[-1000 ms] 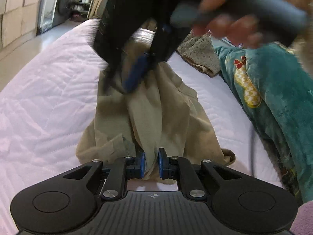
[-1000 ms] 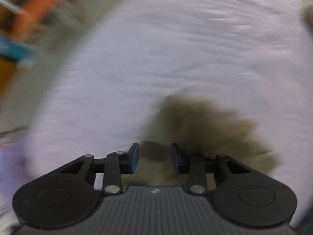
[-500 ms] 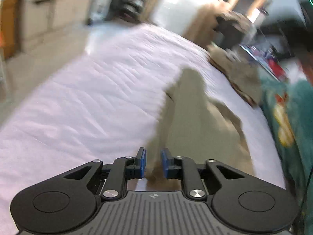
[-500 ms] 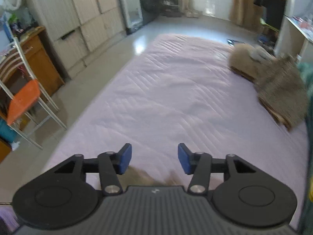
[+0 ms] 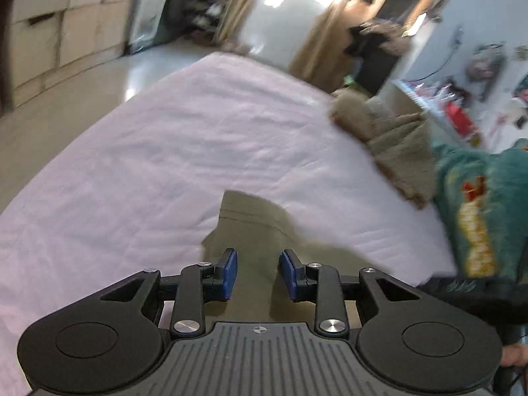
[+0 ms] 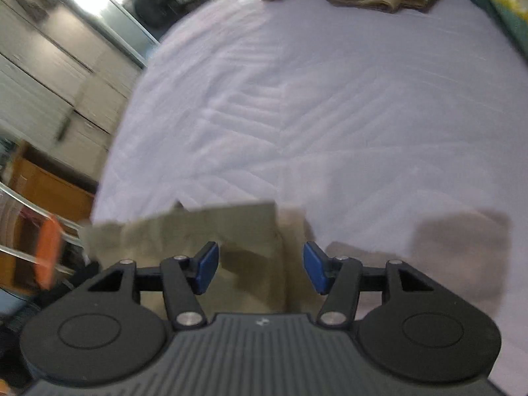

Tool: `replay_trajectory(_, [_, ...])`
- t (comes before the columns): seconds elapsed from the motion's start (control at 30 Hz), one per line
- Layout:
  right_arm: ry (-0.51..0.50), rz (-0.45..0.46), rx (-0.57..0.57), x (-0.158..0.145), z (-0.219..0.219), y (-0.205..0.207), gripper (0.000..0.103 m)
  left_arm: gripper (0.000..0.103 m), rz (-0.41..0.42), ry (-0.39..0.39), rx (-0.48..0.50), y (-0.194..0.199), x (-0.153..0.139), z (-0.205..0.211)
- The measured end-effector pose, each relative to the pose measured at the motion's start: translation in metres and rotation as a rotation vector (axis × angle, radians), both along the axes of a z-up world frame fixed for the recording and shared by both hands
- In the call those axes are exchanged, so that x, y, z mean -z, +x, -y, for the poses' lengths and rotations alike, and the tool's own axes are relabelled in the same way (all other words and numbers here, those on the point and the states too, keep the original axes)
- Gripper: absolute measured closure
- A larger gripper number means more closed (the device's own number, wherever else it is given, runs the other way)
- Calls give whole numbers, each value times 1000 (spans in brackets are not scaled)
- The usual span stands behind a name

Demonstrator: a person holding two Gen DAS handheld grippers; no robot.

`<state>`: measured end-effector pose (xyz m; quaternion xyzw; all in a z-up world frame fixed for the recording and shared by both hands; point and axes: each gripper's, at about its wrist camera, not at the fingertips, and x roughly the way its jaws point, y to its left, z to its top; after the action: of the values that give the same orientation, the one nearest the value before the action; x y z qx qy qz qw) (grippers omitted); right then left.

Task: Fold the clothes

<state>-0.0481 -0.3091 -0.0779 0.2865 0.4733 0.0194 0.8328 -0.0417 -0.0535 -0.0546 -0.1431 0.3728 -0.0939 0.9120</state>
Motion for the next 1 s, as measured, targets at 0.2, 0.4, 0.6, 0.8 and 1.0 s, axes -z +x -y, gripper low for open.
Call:
replay_trajectory(0.2, [-135, 77, -177, -2, -24, 21, 86, 57, -78, 67, -18, 12, 31, -20])
replay_trajectory(0.4, [-285, 178, -254, -26, -33, 32, 96, 54, -95, 87, -1, 22, 43, -18])
replay_trajectory(0.6, [-324, 95, -162, -10, -7, 41, 96, 49, -116, 18, -17, 21, 36, -32])
replay_trajectory(0.8, [-164, 197, -149, -32, -8, -17, 58, 46, 40, -62, -26, -1, -9, -43])
replay_trajectory(1.0, [-60, 178, -281, -19, -58, 7, 61, 45, -55, -68, 51, 22, 17, -20])
